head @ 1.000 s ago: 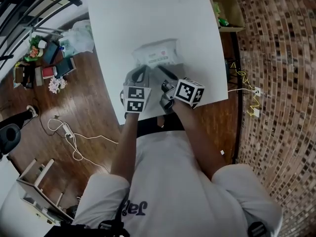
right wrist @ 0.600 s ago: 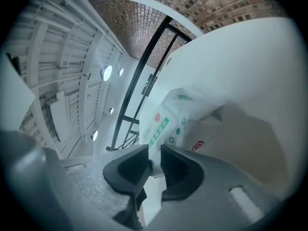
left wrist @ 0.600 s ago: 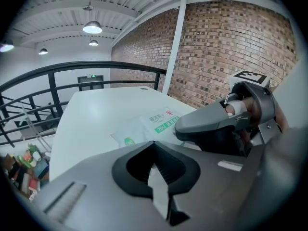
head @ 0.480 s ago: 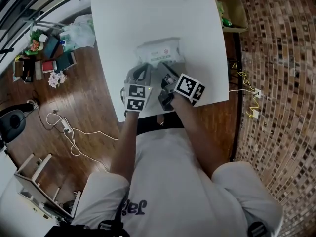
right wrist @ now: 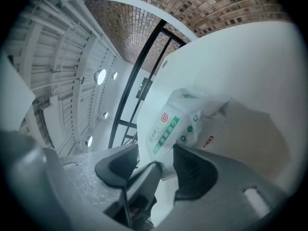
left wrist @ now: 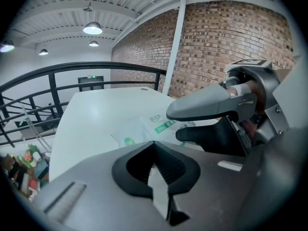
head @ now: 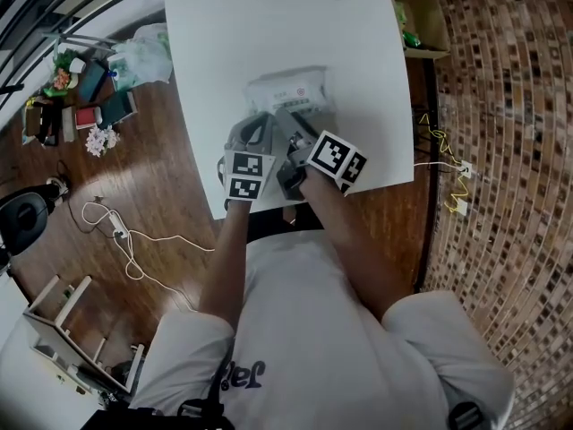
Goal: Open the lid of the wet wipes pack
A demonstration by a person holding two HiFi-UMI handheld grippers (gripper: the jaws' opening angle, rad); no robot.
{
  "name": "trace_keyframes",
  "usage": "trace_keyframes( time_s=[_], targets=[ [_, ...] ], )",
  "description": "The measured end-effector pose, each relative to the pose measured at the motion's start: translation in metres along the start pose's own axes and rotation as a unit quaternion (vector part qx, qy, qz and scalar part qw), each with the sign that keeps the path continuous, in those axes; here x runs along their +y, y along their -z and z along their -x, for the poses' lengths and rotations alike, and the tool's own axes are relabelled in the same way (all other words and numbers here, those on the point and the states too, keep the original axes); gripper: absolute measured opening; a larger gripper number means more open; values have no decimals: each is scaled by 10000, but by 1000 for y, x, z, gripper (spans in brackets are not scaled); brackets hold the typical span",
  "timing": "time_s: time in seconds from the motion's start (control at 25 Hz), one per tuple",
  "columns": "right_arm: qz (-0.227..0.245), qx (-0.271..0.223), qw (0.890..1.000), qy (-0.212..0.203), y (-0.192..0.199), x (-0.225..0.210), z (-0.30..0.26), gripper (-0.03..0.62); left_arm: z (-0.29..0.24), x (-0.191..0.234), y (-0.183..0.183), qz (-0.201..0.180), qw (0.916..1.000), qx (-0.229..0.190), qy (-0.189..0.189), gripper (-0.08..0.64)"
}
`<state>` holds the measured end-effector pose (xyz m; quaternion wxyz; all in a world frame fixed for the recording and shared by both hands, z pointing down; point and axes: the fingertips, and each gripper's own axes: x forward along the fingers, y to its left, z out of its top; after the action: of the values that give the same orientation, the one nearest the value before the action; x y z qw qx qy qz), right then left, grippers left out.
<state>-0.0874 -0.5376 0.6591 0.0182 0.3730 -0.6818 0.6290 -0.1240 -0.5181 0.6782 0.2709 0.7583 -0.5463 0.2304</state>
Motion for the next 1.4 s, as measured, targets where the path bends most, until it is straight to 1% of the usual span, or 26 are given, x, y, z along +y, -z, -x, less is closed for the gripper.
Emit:
trace_keyframes(
  time_s=[0.12,0.2,0.32,0.4,0.48,0.56,0.64,0.76,0.96,1.04,1.2,1.32,1.4],
  targets=[
    [64,-111,9999,19,0,0,2,216,0,-2,1,6,10000,3,-3,15],
    [-192,-366,9991,-99,-2,-2,5,216,0,-3,0,-3,10000,2,12,15],
    [-701,-851,9933,-349,-7,-4,8,215,0,-2,0,-2,10000,-7,11,15],
    [-852,-1058,9893,-533,-8,-5,9,210,0,-1,0,15,10000,-12,-11,15],
    [-853,-1140,9871,-730,-9,-7,10,182,-1,-1,-1,25,10000,-21,-8,15],
    [-663,-1052,9879,-929,-9,-7,9,153,-1,-1,-1,24,10000,-31,29,15],
    [-528,-911,9875,-1173,-10,-3,7,149,-1,0,-1,13,10000,-37,50,15],
    [-626,-825,9839,-1459,-13,2,7,149,-2,0,-1,35,10000,-36,43,15],
    [-551,-638,9844,-1542,-12,8,10,149,-2,0,-2,52,10000,-29,44,15],
    [-457,-578,9847,-1578,-12,13,10,150,-2,1,-2,119,9999,-15,52,15],
    [-345,-474,9866,-1521,-11,13,13,156,-2,0,-1,220,9997,-2,64,15],
    [-245,-415,9854,-1633,-12,17,12,156,-3,3,-3,246,9996,-36,102,15],
    [-44,-429,9837,-1744,-14,23,16,156,-3,4,-3,215,9997,-26,87,15]
  ],
)
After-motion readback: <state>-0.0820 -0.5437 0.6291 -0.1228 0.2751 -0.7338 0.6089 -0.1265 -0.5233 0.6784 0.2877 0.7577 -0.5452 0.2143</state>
